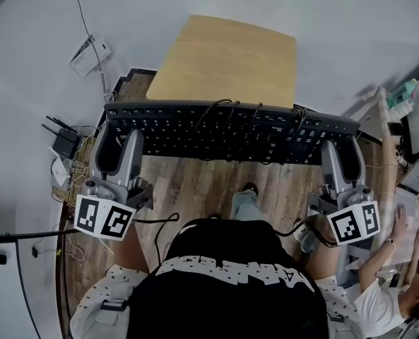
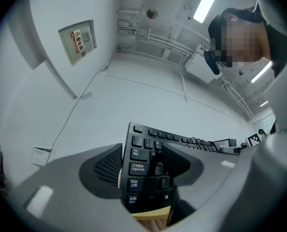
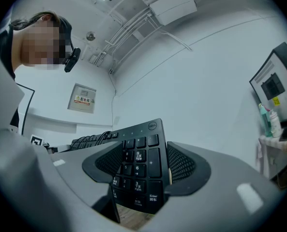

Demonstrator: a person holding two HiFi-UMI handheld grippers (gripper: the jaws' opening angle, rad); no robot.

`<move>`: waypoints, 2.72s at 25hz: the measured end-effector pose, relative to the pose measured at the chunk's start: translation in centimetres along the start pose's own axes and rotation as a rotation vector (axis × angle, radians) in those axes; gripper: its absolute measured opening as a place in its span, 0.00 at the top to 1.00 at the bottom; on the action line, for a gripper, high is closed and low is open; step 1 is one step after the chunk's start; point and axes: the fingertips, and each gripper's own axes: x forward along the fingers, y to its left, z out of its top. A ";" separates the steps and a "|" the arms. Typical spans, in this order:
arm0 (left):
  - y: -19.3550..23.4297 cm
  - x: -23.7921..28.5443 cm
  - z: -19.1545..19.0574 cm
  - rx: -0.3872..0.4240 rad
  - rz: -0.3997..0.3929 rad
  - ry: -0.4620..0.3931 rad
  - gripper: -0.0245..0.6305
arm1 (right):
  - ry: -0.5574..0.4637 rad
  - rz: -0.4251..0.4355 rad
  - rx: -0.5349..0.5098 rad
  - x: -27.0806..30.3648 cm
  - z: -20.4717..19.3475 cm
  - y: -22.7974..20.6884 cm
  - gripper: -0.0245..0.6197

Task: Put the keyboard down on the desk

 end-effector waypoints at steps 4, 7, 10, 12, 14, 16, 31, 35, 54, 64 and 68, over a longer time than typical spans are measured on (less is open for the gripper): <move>-0.2 0.1 0.1 0.017 -0.001 -0.008 0.61 | -0.017 0.009 0.008 0.0 -0.4 -0.3 0.50; -0.2 0.1 0.2 0.025 -0.001 -0.012 0.61 | -0.031 0.023 0.012 0.0 -0.5 -0.4 0.50; -0.3 0.3 0.4 0.032 -0.007 -0.007 0.61 | -0.037 0.020 0.018 0.0 -0.6 -0.4 0.50; -0.3 0.4 0.5 0.036 -0.008 -0.001 0.61 | -0.037 0.016 0.024 -0.1 -0.6 -0.5 0.50; -0.4 0.3 0.6 0.042 -0.003 0.000 0.61 | -0.037 0.019 0.032 0.0 -0.8 -0.5 0.51; -0.4 0.1 0.7 0.047 0.003 -0.006 0.61 | -0.041 0.021 0.034 0.1 -0.8 -0.7 0.52; -0.6 -0.2 0.8 0.060 0.011 -0.024 0.61 | -0.060 0.035 0.033 0.4 -1.0 -1.0 0.53; -0.7 -0.2 1.1 0.070 0.013 -0.022 0.61 | -0.064 0.038 0.044 0.5 -1.1 -1.0 0.53; -1.3 -1.2 1.8 0.080 0.059 0.008 0.61 | -0.028 0.074 0.080 1.0 -1.1 -1.2 0.53; -0.8 -0.5 1.1 0.037 0.032 0.020 0.61 | -0.006 0.033 0.050 0.6 -0.4 -0.9 0.53; -0.2 -0.1 0.2 0.016 -0.004 0.002 0.61 | -0.026 0.007 0.018 0.2 -0.6 -0.6 0.53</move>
